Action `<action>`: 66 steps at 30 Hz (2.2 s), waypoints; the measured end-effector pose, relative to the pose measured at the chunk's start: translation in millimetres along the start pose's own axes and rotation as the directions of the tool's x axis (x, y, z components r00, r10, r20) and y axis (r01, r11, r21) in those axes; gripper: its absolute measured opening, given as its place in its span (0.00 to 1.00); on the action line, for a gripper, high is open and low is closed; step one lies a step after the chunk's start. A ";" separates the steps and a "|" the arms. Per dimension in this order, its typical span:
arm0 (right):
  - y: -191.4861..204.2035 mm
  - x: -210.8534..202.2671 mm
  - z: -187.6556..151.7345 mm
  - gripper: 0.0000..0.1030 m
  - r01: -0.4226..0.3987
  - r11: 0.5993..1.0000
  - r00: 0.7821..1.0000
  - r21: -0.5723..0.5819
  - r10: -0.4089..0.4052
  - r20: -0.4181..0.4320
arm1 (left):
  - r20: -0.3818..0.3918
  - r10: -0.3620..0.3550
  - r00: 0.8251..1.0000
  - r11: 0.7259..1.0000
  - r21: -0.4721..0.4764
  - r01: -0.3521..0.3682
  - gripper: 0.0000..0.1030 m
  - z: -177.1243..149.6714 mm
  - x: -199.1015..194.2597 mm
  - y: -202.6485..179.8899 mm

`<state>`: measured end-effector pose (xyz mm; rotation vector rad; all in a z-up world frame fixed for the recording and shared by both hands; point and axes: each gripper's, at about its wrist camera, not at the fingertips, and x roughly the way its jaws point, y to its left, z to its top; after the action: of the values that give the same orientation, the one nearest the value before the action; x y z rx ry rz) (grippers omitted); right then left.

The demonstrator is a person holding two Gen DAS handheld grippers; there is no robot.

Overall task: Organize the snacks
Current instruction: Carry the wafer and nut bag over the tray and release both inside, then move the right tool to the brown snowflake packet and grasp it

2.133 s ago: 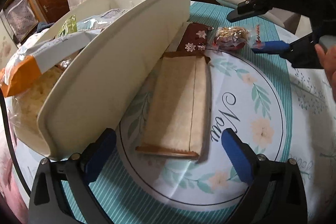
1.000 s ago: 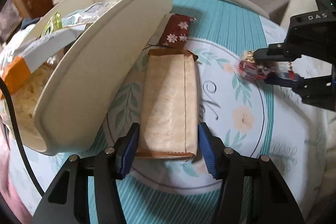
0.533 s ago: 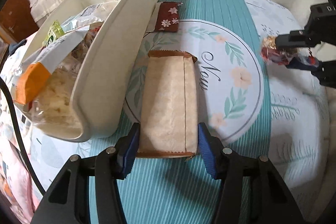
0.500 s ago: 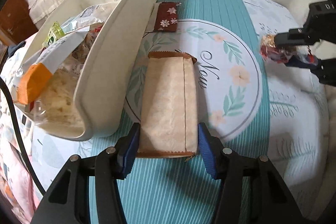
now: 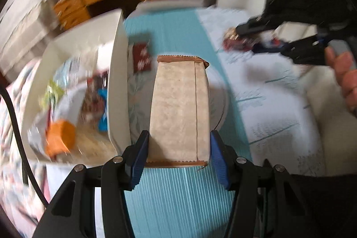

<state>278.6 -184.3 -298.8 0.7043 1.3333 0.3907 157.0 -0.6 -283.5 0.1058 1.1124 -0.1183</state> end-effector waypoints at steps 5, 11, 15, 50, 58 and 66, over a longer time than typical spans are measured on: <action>6.6 -10.2 -12.5 0.33 0.000 1.000 0.999 0.031 -0.002 0.043 | 0.064 -0.042 0.997 0.998 0.050 0.038 0.51 14.4 -27.2 15.4; 30.7 -13.4 -26.0 0.32 -0.013 0.999 0.995 0.049 0.008 0.101 | 0.108 -0.060 0.992 0.997 0.049 0.055 0.51 24.6 -52.7 47.5; 58.0 -6.2 -36.4 0.33 0.004 1.000 0.991 0.023 -0.007 0.132 | 0.125 -0.063 0.990 0.997 0.058 0.056 0.51 29.8 -60.9 71.1; 220.9 107.4 -107.7 0.53 0.316 0.911 0.946 -0.265 -0.280 0.164 | 0.021 -0.087 0.996 0.991 -0.105 0.089 0.72 31.7 -31.4 257.5; 217.1 72.6 -108.3 0.73 0.394 0.835 0.914 -0.383 -0.315 0.255 | -0.045 -0.076 0.996 0.991 -0.117 0.070 0.79 37.4 -45.1 249.6; 199.3 42.8 -95.0 0.73 0.454 0.708 0.882 -0.541 -0.272 0.384 | -0.083 -0.060 0.995 0.987 -0.156 0.046 0.82 41.7 -56.1 235.3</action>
<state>222.0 12.3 -205.4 -0.0778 0.9521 0.3584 204.3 228.4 -208.8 -0.0571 1.2079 -0.0757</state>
